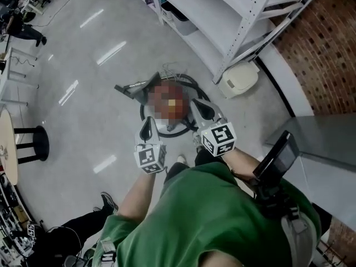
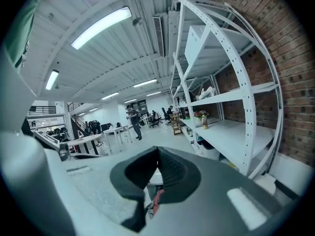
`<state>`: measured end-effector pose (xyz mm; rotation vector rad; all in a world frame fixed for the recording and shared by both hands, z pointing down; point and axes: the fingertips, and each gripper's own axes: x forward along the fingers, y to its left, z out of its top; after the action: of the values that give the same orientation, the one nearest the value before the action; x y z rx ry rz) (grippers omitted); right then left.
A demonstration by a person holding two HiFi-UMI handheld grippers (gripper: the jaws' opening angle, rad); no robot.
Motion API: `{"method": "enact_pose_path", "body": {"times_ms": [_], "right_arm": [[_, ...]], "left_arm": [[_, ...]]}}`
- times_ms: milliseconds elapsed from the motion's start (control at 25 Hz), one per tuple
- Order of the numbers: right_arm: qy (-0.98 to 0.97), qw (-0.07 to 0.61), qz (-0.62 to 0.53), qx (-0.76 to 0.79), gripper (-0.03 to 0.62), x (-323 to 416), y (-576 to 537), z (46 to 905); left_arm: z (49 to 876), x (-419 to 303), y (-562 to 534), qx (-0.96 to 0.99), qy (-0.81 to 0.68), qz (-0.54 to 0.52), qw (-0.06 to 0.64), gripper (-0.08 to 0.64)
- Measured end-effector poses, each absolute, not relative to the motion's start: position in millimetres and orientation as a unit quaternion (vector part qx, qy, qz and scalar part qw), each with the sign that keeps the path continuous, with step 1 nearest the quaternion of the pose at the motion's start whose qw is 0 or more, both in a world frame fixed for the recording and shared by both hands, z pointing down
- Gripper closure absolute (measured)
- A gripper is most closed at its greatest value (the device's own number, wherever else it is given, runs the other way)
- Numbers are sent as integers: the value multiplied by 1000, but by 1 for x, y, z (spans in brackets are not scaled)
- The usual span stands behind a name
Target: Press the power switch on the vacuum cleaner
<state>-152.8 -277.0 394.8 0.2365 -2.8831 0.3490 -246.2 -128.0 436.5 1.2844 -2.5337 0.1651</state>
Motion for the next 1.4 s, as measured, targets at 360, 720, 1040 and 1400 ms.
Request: {"method": "enact_pose_path", "body": {"times_ms": [360, 720, 1040, 1400], "right_arm": [[-978, 158, 131, 47, 589, -174, -301, 454], [-968, 213, 134, 7, 589, -196, -298, 527], [-958, 254, 131, -18, 589, -212, -293, 596], [-947, 295, 128, -26, 589, -217, -291, 667]], "left_arm": [[491, -251, -153, 419, -881, 79, 205, 552], [557, -259, -159, 386, -881, 84, 262, 552], [624, -267, -164, 371, -871, 91, 308, 552], [703, -268, -175, 369, -857, 91, 347, 552]]}}
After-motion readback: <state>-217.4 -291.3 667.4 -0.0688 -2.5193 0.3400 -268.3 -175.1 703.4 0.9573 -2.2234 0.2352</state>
